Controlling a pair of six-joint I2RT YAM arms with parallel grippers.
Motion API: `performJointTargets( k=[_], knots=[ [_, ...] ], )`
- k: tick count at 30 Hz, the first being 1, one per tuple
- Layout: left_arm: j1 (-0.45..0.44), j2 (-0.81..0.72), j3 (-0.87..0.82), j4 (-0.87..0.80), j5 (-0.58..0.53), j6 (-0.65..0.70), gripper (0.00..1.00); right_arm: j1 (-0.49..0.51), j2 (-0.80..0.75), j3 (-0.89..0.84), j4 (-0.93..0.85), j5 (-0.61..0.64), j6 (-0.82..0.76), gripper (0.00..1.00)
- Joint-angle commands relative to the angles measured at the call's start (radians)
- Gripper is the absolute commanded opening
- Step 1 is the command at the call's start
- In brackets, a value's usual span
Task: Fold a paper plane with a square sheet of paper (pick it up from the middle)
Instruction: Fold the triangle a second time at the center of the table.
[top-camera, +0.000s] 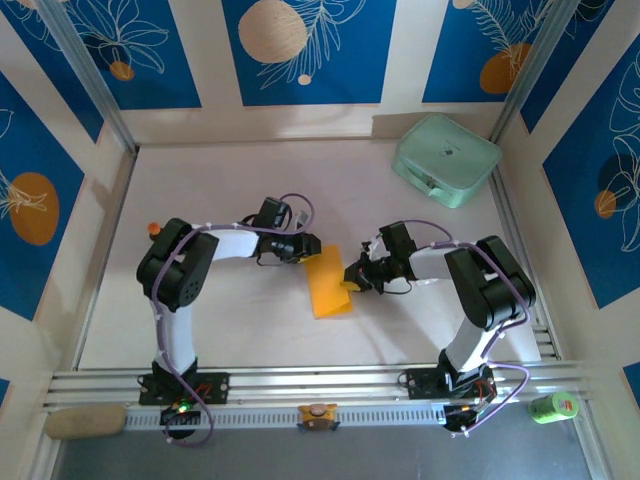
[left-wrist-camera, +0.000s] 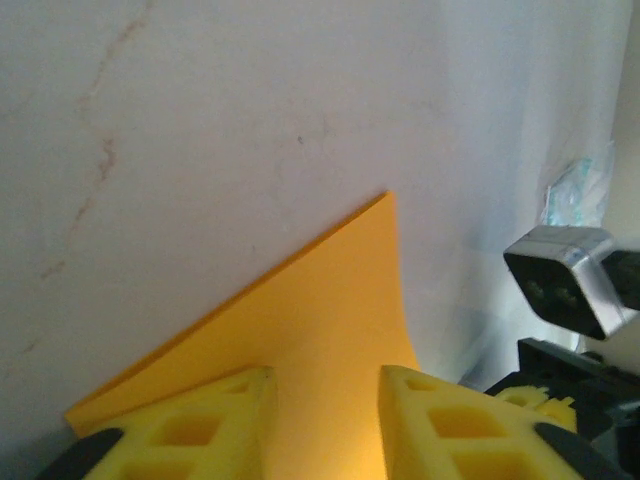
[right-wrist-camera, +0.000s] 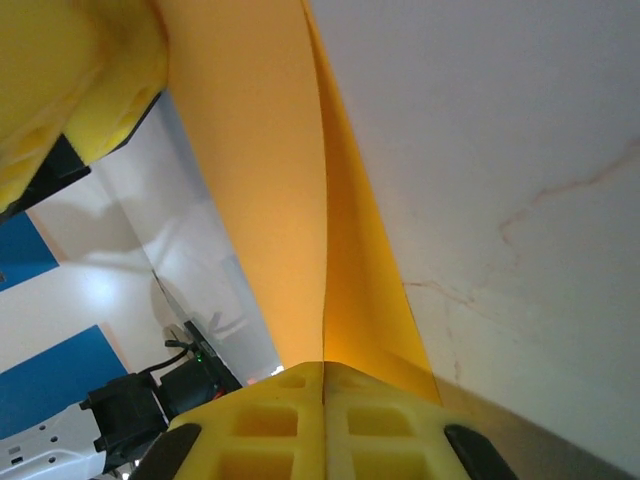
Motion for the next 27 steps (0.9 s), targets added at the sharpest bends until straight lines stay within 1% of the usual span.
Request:
performJointTargets(
  k=[1,4,6,10,13,16,19,22,23,24,26,27],
  knots=[
    [-0.004,-0.083,0.008,-0.014,0.016,-0.007,0.39,-0.006,0.001,-0.015,0.015,0.003,0.035,0.04],
    [-0.013,-0.142,0.005,-0.03,-0.005,0.019,0.42,-0.006,-0.025,-0.028,0.021,0.051,0.064,0.02],
    [-0.019,-0.188,-0.009,-0.045,-0.037,0.045,0.43,-0.006,-0.036,-0.036,0.038,0.077,0.099,0.0],
    [-0.036,-0.27,-0.051,-0.045,-0.095,0.083,0.44,-0.004,-0.045,-0.065,0.113,0.095,0.168,0.0],
    [-0.049,-0.33,-0.091,-0.035,-0.13,0.106,0.44,-0.001,-0.041,-0.059,0.117,0.084,0.158,0.04],
    [-0.05,-0.397,-0.149,0.004,-0.155,0.118,0.48,-0.001,-0.04,-0.059,0.12,0.069,0.142,0.09],
    [-0.048,-0.505,-0.222,0.067,-0.207,0.146,0.63,-0.002,-0.028,-0.042,0.114,0.033,0.11,0.13],
    [-0.047,-0.598,-0.248,0.048,-0.268,0.209,0.76,-0.003,-0.021,-0.03,0.097,0.027,0.092,0.14],
    [-0.047,-0.624,-0.251,0.032,-0.287,0.227,0.83,-0.004,-0.018,-0.026,0.091,0.023,0.084,0.14],
    [-0.047,-0.65,-0.259,0.023,-0.303,0.244,0.92,-0.004,-0.015,-0.019,0.086,0.016,0.075,0.14],
    [-0.039,-0.704,-0.288,0.032,-0.335,0.261,1.0,-0.004,-0.01,-0.006,0.064,0.019,0.055,0.15],
    [-0.033,-0.742,-0.312,0.037,-0.37,0.245,1.0,-0.005,-0.007,-0.002,0.053,0.022,0.048,0.15]
  ],
)
